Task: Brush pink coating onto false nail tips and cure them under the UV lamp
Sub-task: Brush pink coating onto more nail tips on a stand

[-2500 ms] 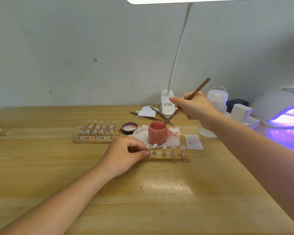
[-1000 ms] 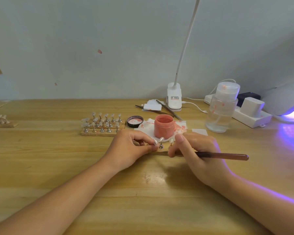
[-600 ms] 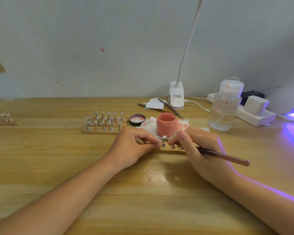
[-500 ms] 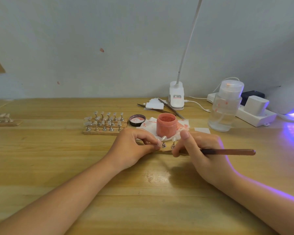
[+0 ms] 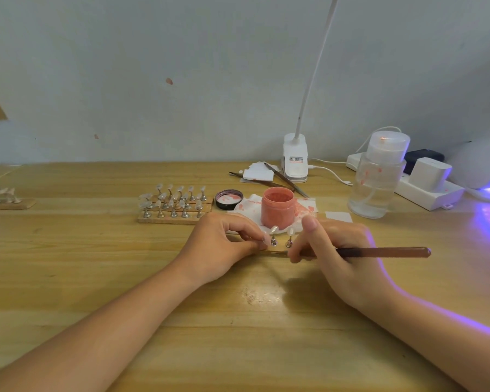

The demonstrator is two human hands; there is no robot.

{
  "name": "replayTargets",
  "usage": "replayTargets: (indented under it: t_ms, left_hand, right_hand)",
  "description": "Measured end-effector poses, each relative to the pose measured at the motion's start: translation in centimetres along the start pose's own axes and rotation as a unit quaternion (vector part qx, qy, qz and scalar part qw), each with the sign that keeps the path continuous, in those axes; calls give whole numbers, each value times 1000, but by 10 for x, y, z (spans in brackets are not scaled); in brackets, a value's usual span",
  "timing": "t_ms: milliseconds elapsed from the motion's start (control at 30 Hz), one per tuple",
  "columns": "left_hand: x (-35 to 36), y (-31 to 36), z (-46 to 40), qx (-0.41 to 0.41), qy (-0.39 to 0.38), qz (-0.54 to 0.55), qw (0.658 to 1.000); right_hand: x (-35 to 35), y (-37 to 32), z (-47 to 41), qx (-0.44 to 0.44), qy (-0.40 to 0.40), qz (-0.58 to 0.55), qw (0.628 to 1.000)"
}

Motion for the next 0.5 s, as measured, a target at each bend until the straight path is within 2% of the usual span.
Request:
replayTargets:
  t_ms: [100,233,367,500]
  left_hand:
    - [0,0,0,-6,5,-5,1000]
    - [-1,-2,0,-17,20,-14,1000]
    - [-2,-1,1,-17,38,-25,999]
    - [-3,0,1,-5,25,-29,999]
  right_hand:
    - [-1,-2,-2,-27,7,23,999]
    - [-1,0,1,7,-9,1,1000]
    - [-2,-4,-2,-34,16,37,999]
    - [0,-1,-1,-4,-5,23,1000]
Point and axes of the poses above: each hand's wrist, its own z-axis away from the middle knuckle, its own x-axis out of the palm, y = z × x, the point moved 2 cm from there along -z, towards the middle knuckle
